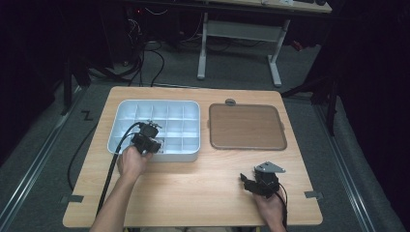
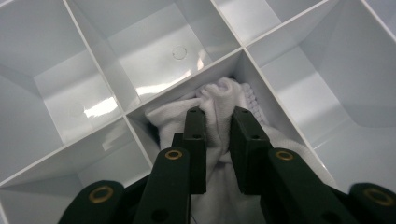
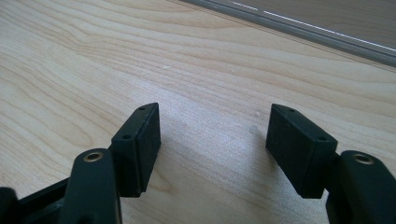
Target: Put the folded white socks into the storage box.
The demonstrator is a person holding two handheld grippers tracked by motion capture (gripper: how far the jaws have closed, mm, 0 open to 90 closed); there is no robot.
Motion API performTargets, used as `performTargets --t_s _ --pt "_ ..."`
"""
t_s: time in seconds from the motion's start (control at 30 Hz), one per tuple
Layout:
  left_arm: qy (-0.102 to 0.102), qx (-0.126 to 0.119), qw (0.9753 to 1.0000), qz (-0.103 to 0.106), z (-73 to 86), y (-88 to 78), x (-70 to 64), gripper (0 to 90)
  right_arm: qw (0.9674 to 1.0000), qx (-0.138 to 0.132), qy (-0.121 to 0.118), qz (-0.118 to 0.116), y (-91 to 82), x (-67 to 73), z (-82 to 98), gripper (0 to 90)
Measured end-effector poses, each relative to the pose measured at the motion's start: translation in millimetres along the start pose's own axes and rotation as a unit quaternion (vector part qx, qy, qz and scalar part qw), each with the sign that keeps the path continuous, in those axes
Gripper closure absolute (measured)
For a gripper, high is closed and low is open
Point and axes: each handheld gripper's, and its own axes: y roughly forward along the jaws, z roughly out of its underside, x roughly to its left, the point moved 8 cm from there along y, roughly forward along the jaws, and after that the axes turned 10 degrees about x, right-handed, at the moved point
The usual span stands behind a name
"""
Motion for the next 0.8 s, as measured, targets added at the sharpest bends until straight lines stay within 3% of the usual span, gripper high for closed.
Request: performTargets --t_s 0.13,0.37,0.47,0.6,0.67,0.73,0.8 --pt "-0.015 -0.007 0.9997 0.015 -1.7 -6.9 0.2 70.7 1.0000 0.000 0.000 0.000 0.0 0.2 0.0 35.8" --pt "-0.016 -0.011 0.9990 0.039 -2.8 -19.6 -4.5 60.4 1.0000 0.000 -0.001 0.000 0.0 0.1 0.1 35.7" --pt "-0.011 -0.005 0.9993 0.037 0.4 -18.8 -5.0 59.2 1.0000 0.000 -0.001 0.000 0.0 0.2 0.1 35.7" --pt "0.016 0.003 0.9998 0.008 6.5 -10.3 -3.2 59.1 1.0000 0.000 -0.001 0.000 0.0 0.1 0.1 35.7" --pt "0.018 0.004 0.9998 0.005 6.3 -9.0 -3.4 58.6 1.0000 0.000 -0.001 -0.001 0.0 0.1 0.1 35.7" --pt "0.013 -0.002 0.9999 0.008 4.2 -10.6 -2.6 57.2 1.0000 0.001 -0.001 0.000 -0.1 0.1 0.2 35.7" --pt "-0.014 -0.015 0.9995 0.026 -0.2 -15.9 -2.9 53.2 1.0000 0.000 -0.001 -0.001 0.0 0.2 0.1 35.7"
